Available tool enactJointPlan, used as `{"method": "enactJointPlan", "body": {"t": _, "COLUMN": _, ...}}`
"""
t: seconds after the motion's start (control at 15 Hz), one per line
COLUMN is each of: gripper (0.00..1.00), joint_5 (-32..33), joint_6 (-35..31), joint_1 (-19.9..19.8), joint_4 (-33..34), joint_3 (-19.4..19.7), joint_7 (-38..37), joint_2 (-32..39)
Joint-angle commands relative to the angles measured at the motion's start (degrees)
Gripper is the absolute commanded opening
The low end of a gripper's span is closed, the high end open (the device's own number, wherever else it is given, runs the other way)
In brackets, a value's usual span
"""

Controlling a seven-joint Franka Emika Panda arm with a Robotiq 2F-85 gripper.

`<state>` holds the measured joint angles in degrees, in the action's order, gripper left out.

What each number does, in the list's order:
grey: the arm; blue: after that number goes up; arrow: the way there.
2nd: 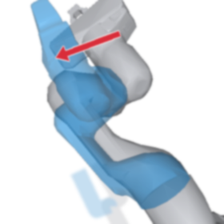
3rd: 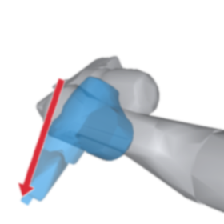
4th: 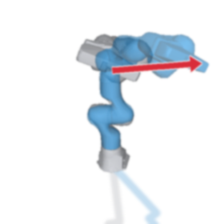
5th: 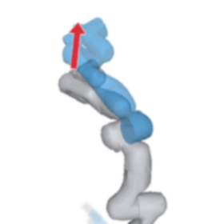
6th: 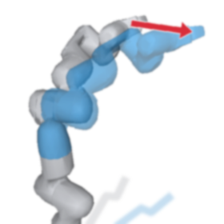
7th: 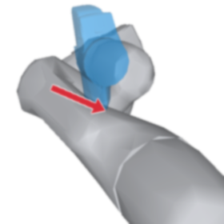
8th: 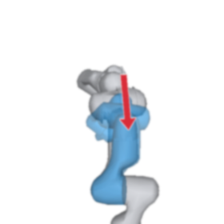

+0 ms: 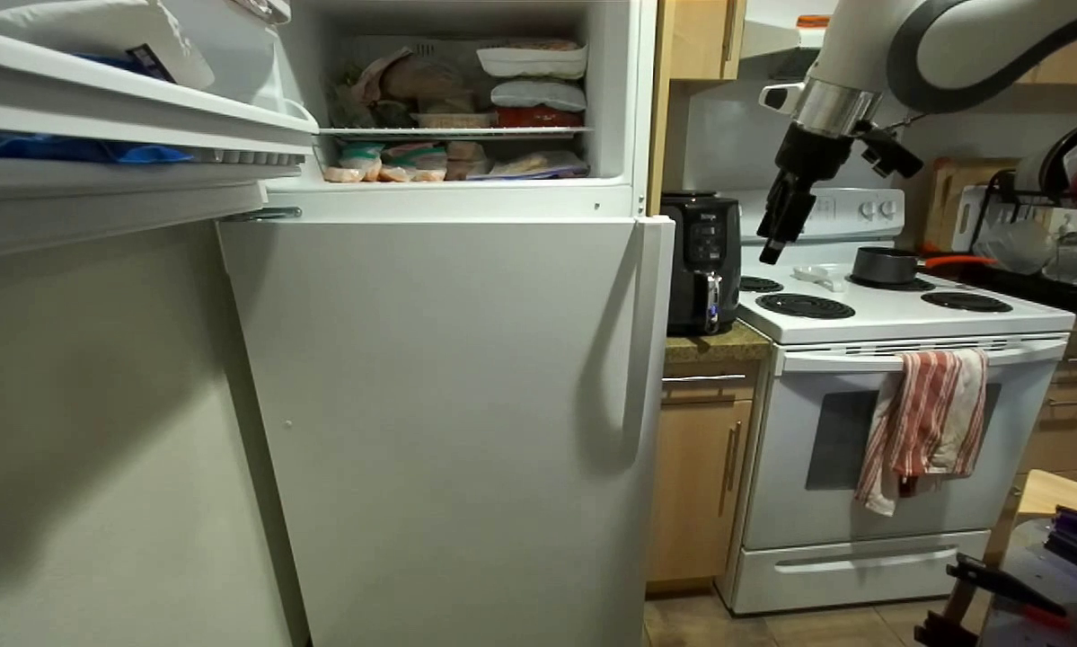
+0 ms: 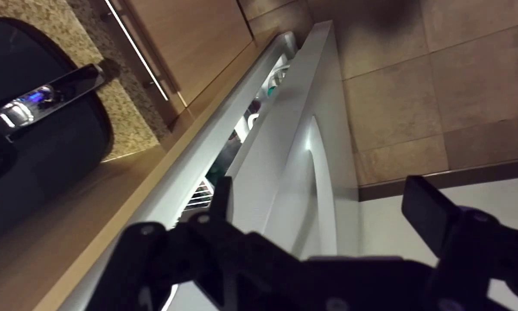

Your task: Open the fridge

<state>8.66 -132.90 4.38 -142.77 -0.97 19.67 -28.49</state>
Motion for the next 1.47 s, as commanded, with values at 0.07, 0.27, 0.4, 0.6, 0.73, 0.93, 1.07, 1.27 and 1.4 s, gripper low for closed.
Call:
{"method": "enactJointPlan", "body": {"t": 0.07, "gripper": 1.00, "joint_5": 0.8, "joint_6": -16.7, "joint_1": -2.6, "joint_4": 2.7, "joint_3": 3.5, "joint_7": -1.2, "joint_2": 11.6}}
{"method": "enactJointPlan", "body": {"t": 0.27, "gripper": 1.00, "joint_5": -4.0, "joint_6": -25.3, "joint_1": -1.1, "joint_4": 4.8, "joint_3": 5.4, "joint_7": -0.3, "joint_2": 16.9}}
{"method": "enactJointPlan", "body": {"t": 0.4, "gripper": 1.00, "joint_5": -9.2, "joint_6": -28.8, "joint_1": 0.6, "joint_4": 6.2, "joint_3": 6.1, "joint_7": 1.6, "joint_2": 19.0}}
{"method": "enactJointPlan", "body": {"t": 0.6, "gripper": 1.00, "joint_5": -16.0, "joint_6": -31.7, "joint_1": 3.5, "joint_4": 8.3, "joint_3": 6.6, "joint_7": 4.5, "joint_2": 21.2}}
{"method": "enactJointPlan", "body": {"t": 0.73, "gripper": 1.00, "joint_5": -20.0, "joint_6": -32.3, "joint_1": 5.4, "joint_4": 9.6, "joint_3": 6.8, "joint_7": 6.5, "joint_2": 22.4}}
{"method": "enactJointPlan", "body": {"t": 0.93, "gripper": 1.00, "joint_5": -25.8, "joint_6": -31.8, "joint_1": 7.6, "joint_4": 10.8, "joint_3": 7.0, "joint_7": 10.0, "joint_2": 23.7}}
{"method": "enactJointPlan", "body": {"t": 1.07, "gripper": 1.00, "joint_5": -28.4, "joint_6": -31.3, "joint_1": 8.4, "joint_4": 11.2, "joint_3": 7.1, "joint_7": 12.1, "joint_2": 24.4}}
{"method": "enactJointPlan", "body": {"t": 1.27, "gripper": 1.00, "joint_5": -31.0, "joint_6": -31.5, "joint_1": 9.0, "joint_4": 11.5, "joint_3": 7.1, "joint_7": 14.9, "joint_2": 25.1}}
{"method": "enactJointPlan", "body": {"t": 1.4, "gripper": 1.00, "joint_5": -31.6, "joint_6": -31.8, "joint_1": 9.1, "joint_4": 11.5, "joint_3": 6.9, "joint_7": 16.7, "joint_2": 25.5}}
